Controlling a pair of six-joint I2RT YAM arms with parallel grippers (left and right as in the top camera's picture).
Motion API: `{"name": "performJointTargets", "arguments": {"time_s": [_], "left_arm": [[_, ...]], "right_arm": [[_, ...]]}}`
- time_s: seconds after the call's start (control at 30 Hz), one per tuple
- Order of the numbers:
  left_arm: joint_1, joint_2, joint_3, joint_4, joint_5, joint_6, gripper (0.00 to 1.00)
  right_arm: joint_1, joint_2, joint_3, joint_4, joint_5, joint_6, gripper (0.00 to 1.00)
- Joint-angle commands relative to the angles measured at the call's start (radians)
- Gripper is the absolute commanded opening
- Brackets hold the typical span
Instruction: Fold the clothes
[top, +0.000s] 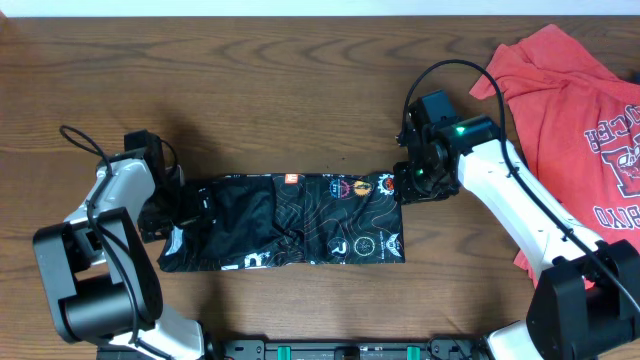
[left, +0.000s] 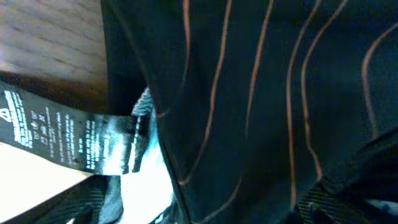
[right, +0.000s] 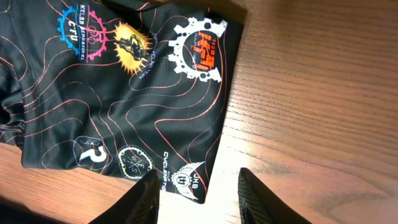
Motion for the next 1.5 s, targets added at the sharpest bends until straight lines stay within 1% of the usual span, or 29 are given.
{"name": "performJointTargets", "arguments": {"time_s": [0.0,0.03,0.1,0.17,0.23,0.27,0.3,0.4,0.5,0.67,0.77,0.87,1.0,1.13,1.27,1.47], "left_arm": [[0.003,0.064,-0.012,0.000,0.029,0.018,0.73],[0.003,0.064,-0.012,-0.002,0.029,0.011,0.59],[0.003,0.062,-0.012,-0.012,0.028,0.008,0.39],[0.003,0.061,-0.011,-0.023,0.028,0.002,0.27],[0.003,0.057,-0.003,-0.037,0.028,-0.003,0.19],[0.003,0.056,0.008,-0.048,0.027,-0.003,0.19],[0.003,0.055,0.025,-0.065,0.027,-0.003,0.14],[0.003,0.055,0.115,-0.149,0.011,-0.003,0.08],[0.003,0.055,0.240,-0.263,-0.030,-0.026,0.06],[0.000,0.047,0.414,-0.402,-0.029,-0.070,0.06],[-0.024,0.029,0.485,-0.475,-0.021,-0.092,0.06],[-0.083,0.000,0.510,-0.510,-0.021,-0.125,0.06],[-0.233,-0.034,0.510,-0.528,-0.022,-0.143,0.06],[-0.415,-0.035,0.510,-0.533,-0.022,-0.211,0.06],[-0.576,-0.030,0.509,-0.495,-0.023,-0.264,0.06],[-0.754,-0.028,0.496,-0.423,-0.023,-0.370,0.06]], "right_arm": [[-0.006,0.002,0.003,-0.001,0.006,0.008,0.40],[-0.006,0.002,0.003,-0.002,0.006,0.008,0.40],[-0.006,0.002,0.003,-0.002,0.006,0.008,0.39],[-0.007,0.002,0.003,-0.003,0.011,0.008,0.40],[-0.009,0.002,0.003,-0.014,0.049,0.011,0.39],[-0.012,0.002,0.003,-0.023,0.083,0.028,0.38],[-0.019,0.002,0.003,-0.033,0.122,0.055,0.39],[-0.055,0.002,0.003,-0.051,0.162,0.069,0.40],[-0.109,0.002,0.003,-0.058,0.166,0.060,0.39],[-0.193,0.002,0.003,-0.069,0.167,0.024,0.39],[-0.233,0.002,0.003,-0.077,0.167,0.009,0.39],[-0.263,0.002,0.003,-0.080,0.166,0.000,0.39],[-0.283,0.002,0.003,-0.085,0.166,-0.001,0.39],[-0.283,0.002,0.003,-0.093,0.166,-0.012,0.40],[-0.283,0.002,0.003,-0.100,0.166,-0.019,0.40],[-0.283,0.002,0.003,-0.105,0.163,-0.024,0.40]]}}
